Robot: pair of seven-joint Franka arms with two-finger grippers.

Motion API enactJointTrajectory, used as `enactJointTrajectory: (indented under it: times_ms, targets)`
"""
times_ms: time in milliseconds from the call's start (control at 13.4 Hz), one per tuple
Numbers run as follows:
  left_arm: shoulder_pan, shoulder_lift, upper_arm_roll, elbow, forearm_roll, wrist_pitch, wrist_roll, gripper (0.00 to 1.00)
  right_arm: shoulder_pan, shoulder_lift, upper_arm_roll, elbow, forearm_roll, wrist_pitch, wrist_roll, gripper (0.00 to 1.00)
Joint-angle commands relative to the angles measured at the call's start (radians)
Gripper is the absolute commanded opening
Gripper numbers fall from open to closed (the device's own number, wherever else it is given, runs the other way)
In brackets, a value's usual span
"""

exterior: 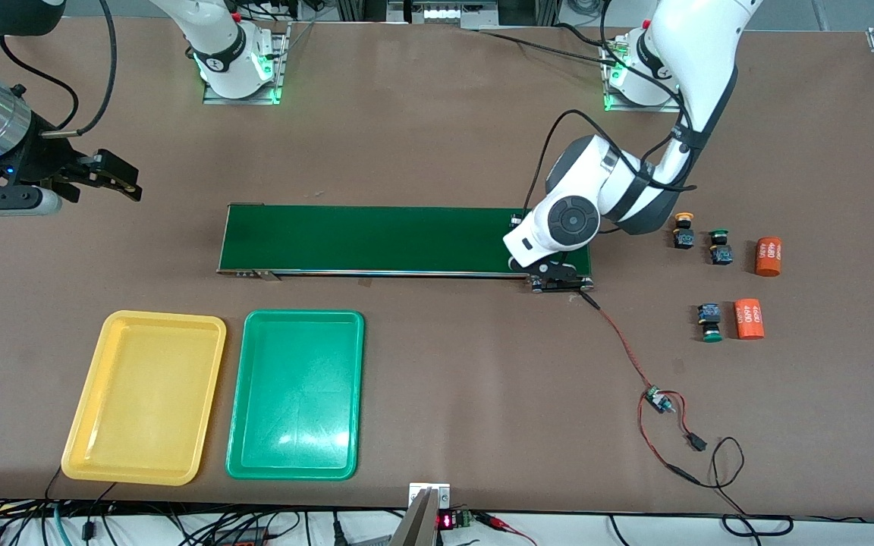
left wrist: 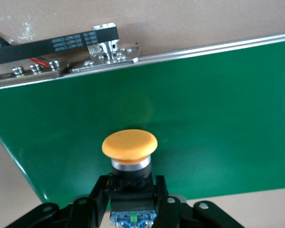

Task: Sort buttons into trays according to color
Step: 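Carry the yellow button with the left gripper onto the conveyor belt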

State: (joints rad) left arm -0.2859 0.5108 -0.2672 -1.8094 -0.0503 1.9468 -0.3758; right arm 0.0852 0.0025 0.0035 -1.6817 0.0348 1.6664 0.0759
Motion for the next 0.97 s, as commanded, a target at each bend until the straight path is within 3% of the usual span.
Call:
enactJointTrajectory:
  times_ms: [0, 299, 448, 597, 896]
  targets:
    - [0.011, -0.020, 0.005, 0.013, -0.014, -0.023, -0.020, 1.00, 0.002, -0.004, 0.000, -0.001, -0.007, 0.004, 0.015, 1.00]
    - [0.051, -0.043, 0.026, 0.171, 0.000, -0.167, -0.020, 1.00, 0.004, 0.001, 0.000, -0.001, -0.007, 0.000, 0.015, 1.00]
    - [0.126, -0.040, 0.037, 0.263, 0.003, -0.251, -0.014, 1.00, 0.004, 0.001, 0.000, -0.001, -0.006, -0.005, 0.008, 1.00]
    - [0.236, -0.025, 0.036, 0.280, 0.032, -0.259, -0.005, 1.00, 0.002, 0.004, 0.000, -0.003, 0.000, -0.010, 0.004, 1.00]
    - [0.341, 0.051, 0.034, 0.282, 0.367, -0.252, 0.091, 1.00, 0.022, 0.005, 0.001, -0.010, -0.001, -0.010, 0.016, 1.00]
